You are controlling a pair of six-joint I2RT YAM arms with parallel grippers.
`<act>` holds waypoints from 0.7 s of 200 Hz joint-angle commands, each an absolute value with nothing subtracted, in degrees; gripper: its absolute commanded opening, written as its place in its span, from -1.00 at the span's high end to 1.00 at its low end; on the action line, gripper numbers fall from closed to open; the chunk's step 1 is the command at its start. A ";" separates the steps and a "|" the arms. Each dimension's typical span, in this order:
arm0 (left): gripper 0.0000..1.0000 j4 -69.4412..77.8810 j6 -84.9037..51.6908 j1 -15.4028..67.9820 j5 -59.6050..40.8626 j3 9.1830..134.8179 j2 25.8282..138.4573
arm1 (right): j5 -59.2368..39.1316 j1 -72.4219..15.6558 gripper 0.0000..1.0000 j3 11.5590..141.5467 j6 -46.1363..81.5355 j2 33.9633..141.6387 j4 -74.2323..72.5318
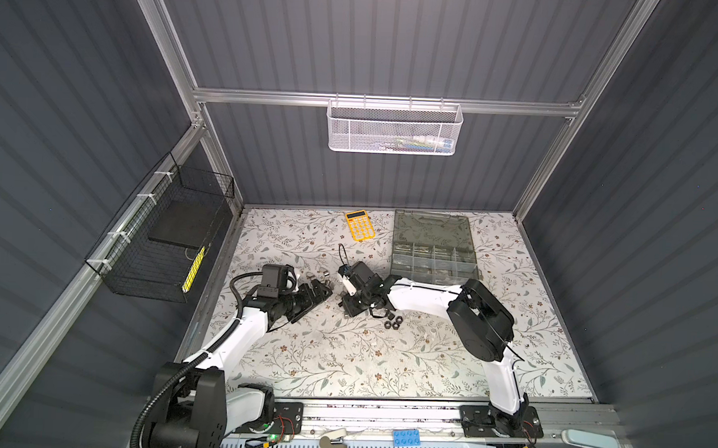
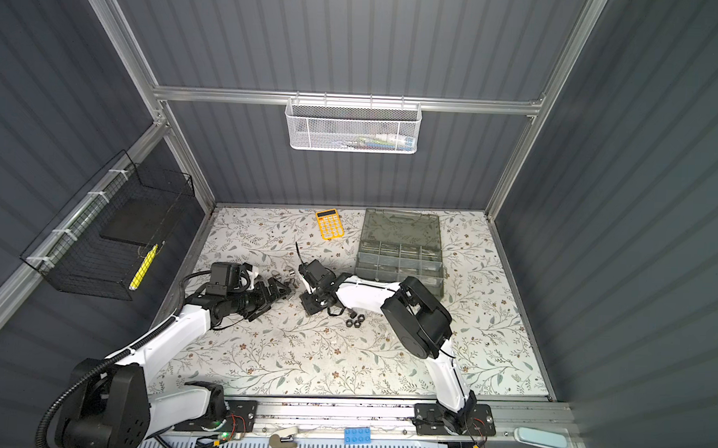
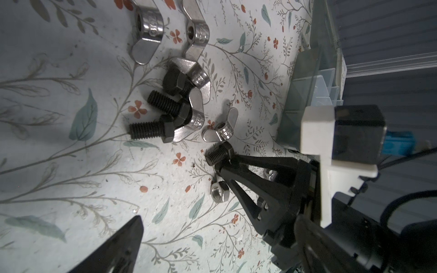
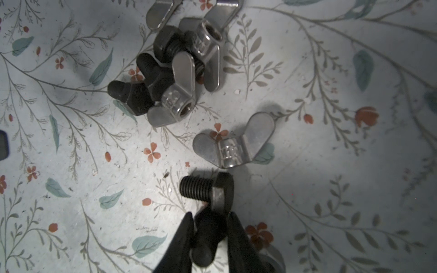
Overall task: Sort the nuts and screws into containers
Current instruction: 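Close the right gripper on a black bolt while the left gripper withdraws, then lift the black bolt and carry it over the box with the right gripper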
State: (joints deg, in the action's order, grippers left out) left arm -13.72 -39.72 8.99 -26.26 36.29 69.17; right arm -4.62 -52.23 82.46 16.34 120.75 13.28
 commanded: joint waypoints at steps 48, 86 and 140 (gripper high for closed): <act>-0.99 -12.85 -40.46 8.70 -31.07 37.57 71.48 | -3.24 -51.36 0.67 79.07 16.17 116.35 11.32; -0.99 -9.49 -43.21 8.84 -32.52 35.66 69.83 | -1.86 -49.97 0.71 76.84 15.81 112.46 10.63; -0.99 -9.50 -42.11 12.89 -32.61 41.09 73.58 | -1.87 -45.27 0.77 70.92 18.22 101.85 10.08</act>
State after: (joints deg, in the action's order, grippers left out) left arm -10.15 -42.33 10.09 -31.64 36.58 71.42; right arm -2.79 -47.64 73.38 16.69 107.61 10.83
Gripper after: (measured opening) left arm 0.997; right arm 0.158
